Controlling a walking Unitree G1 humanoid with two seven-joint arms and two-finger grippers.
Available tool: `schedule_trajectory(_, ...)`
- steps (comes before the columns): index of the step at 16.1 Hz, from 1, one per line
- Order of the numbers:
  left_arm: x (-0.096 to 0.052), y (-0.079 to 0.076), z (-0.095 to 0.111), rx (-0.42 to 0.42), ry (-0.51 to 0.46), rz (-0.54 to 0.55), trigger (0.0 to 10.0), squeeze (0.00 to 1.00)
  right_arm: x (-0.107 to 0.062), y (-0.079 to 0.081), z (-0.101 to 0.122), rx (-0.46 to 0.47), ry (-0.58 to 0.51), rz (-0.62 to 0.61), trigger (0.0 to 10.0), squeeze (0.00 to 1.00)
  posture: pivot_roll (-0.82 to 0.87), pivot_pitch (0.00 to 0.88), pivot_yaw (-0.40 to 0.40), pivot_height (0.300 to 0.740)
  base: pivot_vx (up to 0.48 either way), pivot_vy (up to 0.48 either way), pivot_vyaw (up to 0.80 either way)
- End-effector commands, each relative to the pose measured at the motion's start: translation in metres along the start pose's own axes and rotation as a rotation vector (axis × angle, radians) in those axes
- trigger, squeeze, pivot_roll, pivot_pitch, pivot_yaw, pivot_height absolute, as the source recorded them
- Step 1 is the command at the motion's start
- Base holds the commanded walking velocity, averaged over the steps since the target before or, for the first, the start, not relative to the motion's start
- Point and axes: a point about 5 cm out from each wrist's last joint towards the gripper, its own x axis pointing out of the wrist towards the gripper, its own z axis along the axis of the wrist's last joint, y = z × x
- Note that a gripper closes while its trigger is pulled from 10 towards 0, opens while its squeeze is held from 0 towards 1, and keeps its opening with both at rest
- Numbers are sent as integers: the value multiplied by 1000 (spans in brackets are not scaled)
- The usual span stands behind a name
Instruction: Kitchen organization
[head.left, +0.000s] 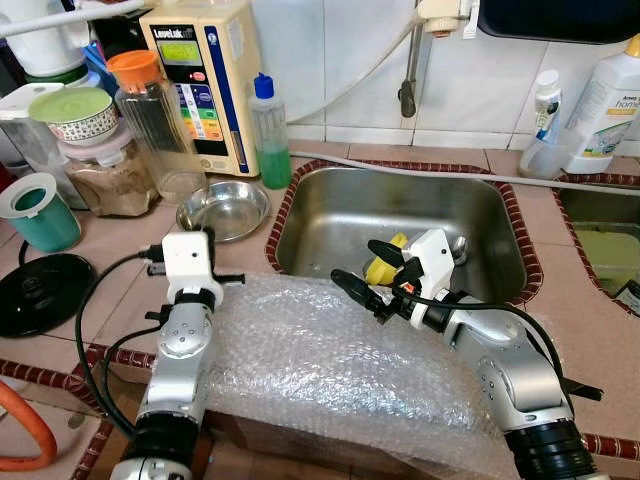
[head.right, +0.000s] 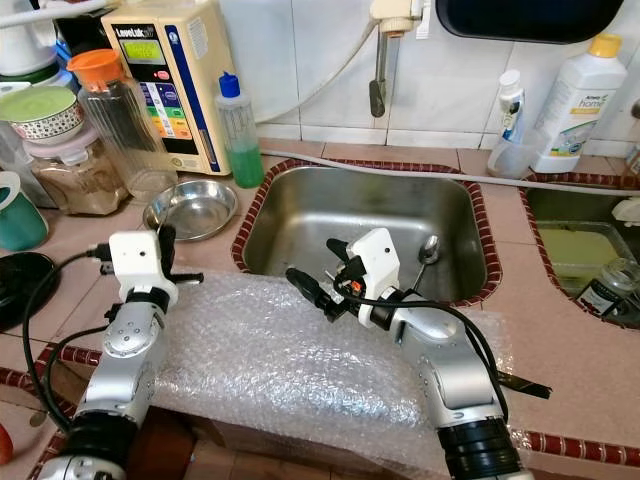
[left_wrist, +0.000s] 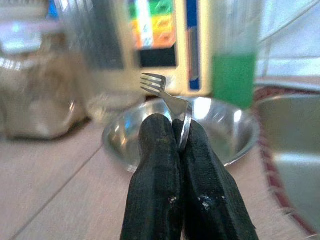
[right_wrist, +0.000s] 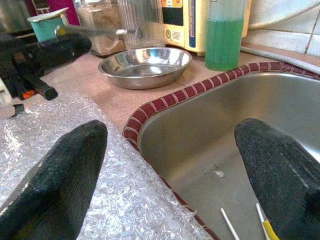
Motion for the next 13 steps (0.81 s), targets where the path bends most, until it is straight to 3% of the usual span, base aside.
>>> schedule_trajectory(1,-1,0,8,33,-53,-31,0,0,2,-2,3,-10,-8,-8,10000,0,-32,0,74,740,0,0,0)
schedule_trajectory(4,-6,-15,22,53,-153,-154,0,0,4,-7,4,-10,-11,-45,10000,0,-29,0,73,740,0,0,0)
schedule_trajectory(7,-17,-43,35,54,-248,-375,0,0,5,-20,14,113,-96,-136,10000,0,-27,0,75,740,0,0,0)
schedule_trajectory(9,-22,-55,37,81,-287,-467,0,0,4,-25,19,195,-137,-175,10000,0,-29,0,77,740,0,0,0)
schedule_trajectory(10,-25,-61,37,87,-297,-513,0,0,4,-32,25,289,-157,-221,10000,0,-28,0,77,740,0,0,0)
schedule_trajectory(11,-28,-67,36,118,-316,-571,0,0,5,-40,46,434,-249,-249,10000,0,-39,0,81,740,0,0,0)
schedule_trajectory(13,-28,-71,35,131,-318,-604,0,0,4,-48,62,556,-338,-260,10000,0,-42,0,83,740,0,0,0)
